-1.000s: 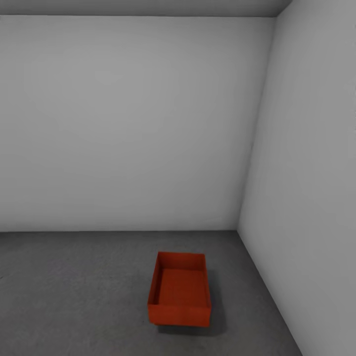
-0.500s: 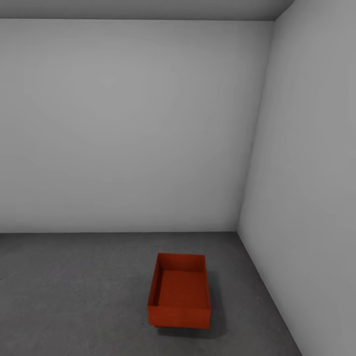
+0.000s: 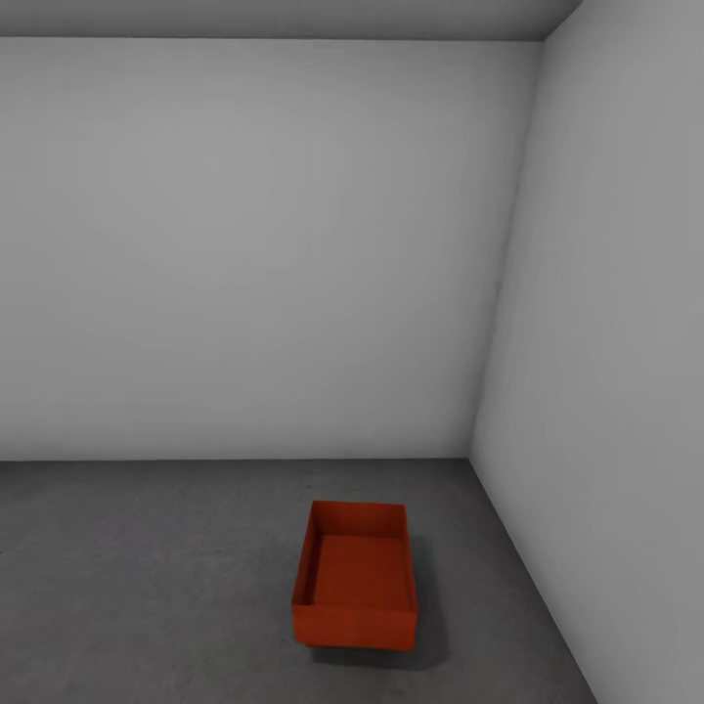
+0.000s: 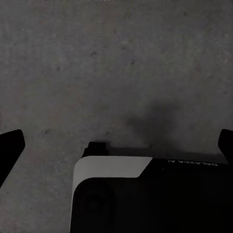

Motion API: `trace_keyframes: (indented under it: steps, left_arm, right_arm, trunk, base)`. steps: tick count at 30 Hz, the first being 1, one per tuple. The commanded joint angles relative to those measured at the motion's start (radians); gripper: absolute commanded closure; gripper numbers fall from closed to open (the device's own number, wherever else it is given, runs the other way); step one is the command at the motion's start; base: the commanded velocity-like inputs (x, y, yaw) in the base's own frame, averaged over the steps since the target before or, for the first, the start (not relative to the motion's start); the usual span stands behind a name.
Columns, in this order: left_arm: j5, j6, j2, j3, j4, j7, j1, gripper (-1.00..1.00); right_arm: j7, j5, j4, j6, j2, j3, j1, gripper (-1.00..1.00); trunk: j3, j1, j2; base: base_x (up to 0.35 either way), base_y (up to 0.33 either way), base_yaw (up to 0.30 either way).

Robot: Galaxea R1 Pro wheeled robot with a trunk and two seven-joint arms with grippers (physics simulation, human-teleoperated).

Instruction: Move the two storage containers from the living room to the garage. In the garage, place one container on the floor and stack the other container on top of it (either order is fine).

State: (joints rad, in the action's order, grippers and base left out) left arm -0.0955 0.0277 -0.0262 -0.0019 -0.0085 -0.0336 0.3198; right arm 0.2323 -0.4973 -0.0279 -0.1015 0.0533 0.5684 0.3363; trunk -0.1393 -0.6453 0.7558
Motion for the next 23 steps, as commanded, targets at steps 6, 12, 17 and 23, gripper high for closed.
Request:
trace_keyframes:
  steps: [6,12,17,23]
  left_arm:
    - [-0.009,0.003,0.0,-0.001,0.001,-0.002,0.001,-1.0]
    - [-0.009,0.003,0.0,-0.001,0.001,-0.002,0.001,-1.0]
    - [-0.009,0.003,0.0,-0.001,0.001,-0.002,0.001,-1.0]
    - [-0.009,0.003,0.0,-0.001,0.001,-0.002,0.001,-1.0]
  right_arm:
    - [0.001,-0.009,-0.003,-0.008,0.001,0.01,0.002,-1.0]
    - [0.001,-0.009,-0.003,-0.008,0.001,0.009,0.001,-1.0]
    - [0.001,-0.009,-0.003,-0.008,0.0,0.009,0.001,-1.0]
    - [0.001,-0.009,-0.003,-0.008,0.001,0.009,0.001,-1.0]
  trunk:
    - [-0.002,0.0,0.001]
    - [-0.002,0.0,0.001]
    - [-0.002,0.0,0.001]
    - [-0.002,0.0,0.001]
  base:
    - [0.0,0.0,0.0]
    - [0.0,0.0,0.0]
    - [0.0,0.0,0.0]
    - [0.0,0.0,0.0]
